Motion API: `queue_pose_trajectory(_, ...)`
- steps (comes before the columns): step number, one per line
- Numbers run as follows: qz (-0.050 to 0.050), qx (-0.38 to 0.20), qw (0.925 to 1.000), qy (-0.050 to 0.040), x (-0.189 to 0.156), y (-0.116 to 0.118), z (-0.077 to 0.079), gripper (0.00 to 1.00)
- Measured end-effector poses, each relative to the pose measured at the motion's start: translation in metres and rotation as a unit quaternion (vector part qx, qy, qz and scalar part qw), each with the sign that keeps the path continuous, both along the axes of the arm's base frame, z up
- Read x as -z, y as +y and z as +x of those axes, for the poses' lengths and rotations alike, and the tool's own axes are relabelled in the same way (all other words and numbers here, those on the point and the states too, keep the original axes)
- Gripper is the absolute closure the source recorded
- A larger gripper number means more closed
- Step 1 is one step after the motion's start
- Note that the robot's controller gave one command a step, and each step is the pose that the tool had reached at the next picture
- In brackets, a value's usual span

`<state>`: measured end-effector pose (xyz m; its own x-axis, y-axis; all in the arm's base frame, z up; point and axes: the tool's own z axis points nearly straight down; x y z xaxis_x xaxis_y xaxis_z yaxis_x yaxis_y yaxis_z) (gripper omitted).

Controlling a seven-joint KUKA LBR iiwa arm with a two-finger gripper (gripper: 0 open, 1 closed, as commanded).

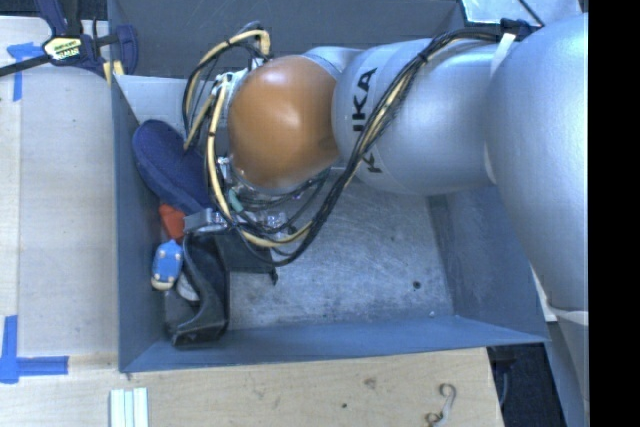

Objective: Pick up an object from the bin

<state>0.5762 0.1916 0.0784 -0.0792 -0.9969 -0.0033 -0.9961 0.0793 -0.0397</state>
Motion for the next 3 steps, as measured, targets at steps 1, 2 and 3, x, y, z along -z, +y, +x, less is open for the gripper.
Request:
queue_pose_trajectory(1, 0.008, -0.003, 1.0000, 0.0026, -0.001, 0.011, -0.004, 1.00)
queue_pose_trajectory(2, 0.001, 0.000, 0.9999, 0.0149, -0.045, 0.009, -0.001, 1.00)
queue_pose_trajectory(3, 0.002, 0.002, 0.9999, 0.0150, -0.112, 0.010, 0.001, 1.00)
